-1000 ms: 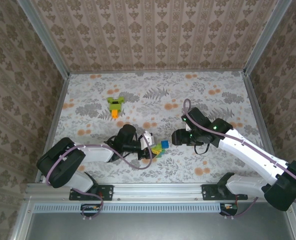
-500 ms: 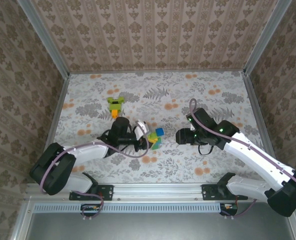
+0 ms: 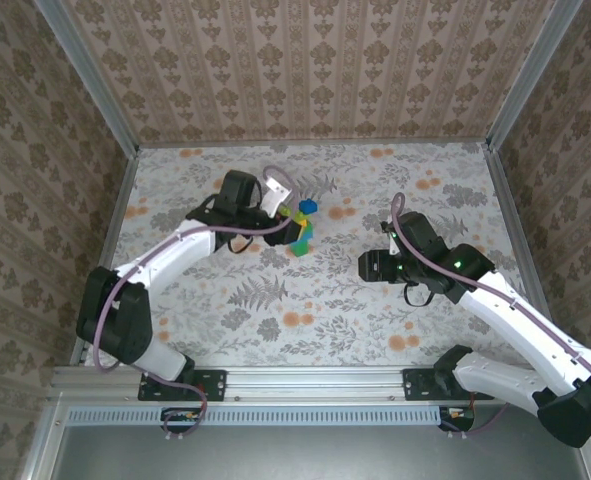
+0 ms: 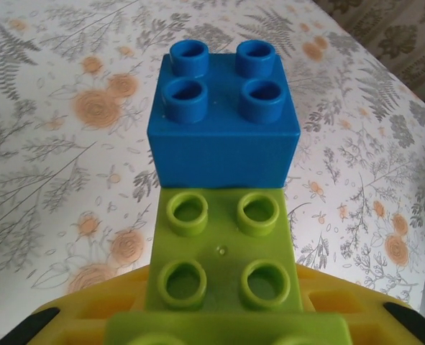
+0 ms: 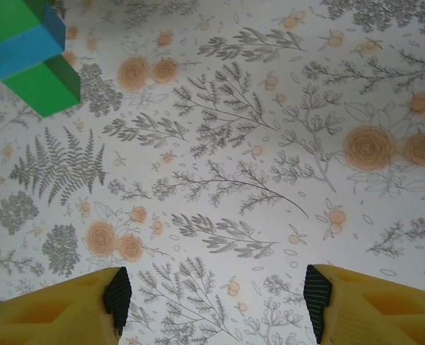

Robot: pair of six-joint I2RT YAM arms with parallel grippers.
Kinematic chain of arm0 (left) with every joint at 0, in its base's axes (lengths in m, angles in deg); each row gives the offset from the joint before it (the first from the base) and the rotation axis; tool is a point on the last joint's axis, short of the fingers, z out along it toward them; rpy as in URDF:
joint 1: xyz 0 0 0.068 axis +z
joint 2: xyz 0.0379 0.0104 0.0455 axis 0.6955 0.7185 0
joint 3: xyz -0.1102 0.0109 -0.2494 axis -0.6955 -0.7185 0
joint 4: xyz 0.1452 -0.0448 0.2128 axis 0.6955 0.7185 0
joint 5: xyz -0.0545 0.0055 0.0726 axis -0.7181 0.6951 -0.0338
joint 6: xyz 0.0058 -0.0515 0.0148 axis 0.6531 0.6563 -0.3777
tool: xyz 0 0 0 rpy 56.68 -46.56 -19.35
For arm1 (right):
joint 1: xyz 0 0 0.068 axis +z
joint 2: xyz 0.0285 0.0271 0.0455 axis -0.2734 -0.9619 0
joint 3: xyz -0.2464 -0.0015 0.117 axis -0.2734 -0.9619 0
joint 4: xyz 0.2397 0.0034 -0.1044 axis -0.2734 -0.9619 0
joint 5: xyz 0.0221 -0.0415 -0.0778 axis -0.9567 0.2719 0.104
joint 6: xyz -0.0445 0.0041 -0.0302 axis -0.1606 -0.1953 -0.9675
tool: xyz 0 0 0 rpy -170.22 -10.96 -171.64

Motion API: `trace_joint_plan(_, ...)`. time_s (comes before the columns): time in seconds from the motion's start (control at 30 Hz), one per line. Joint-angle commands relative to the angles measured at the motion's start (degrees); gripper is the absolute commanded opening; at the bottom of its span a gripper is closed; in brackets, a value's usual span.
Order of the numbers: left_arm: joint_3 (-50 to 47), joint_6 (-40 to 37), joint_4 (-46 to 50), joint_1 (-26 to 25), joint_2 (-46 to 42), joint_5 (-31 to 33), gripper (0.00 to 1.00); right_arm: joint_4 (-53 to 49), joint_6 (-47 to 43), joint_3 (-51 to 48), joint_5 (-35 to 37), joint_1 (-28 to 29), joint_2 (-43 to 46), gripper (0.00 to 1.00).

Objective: Assemble a carrot with lego

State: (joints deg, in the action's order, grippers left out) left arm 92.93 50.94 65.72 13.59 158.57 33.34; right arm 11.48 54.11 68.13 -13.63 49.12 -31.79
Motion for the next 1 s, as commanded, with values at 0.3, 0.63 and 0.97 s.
trace_joint_plan(0.3,25.5,1.8,30.6,8.0,20.1,0.8,0.37,1.9,-5.8,-1.9,-4.8,-0.4,2.9,0.67)
trace_joint_plan(0.63,41.8,-0.7,43.9,12.3,31.4,-2.0,0.37,5.2,-5.8,-6.5,-8.8,-0.4,4.7,0.67)
trace_joint_plan(0.97,56.6,-1.0,52.0,12.5,44.3,-3.6,0.38,5.5,-7.0,-7.3,-9.6,-0.5,5.2,0.67)
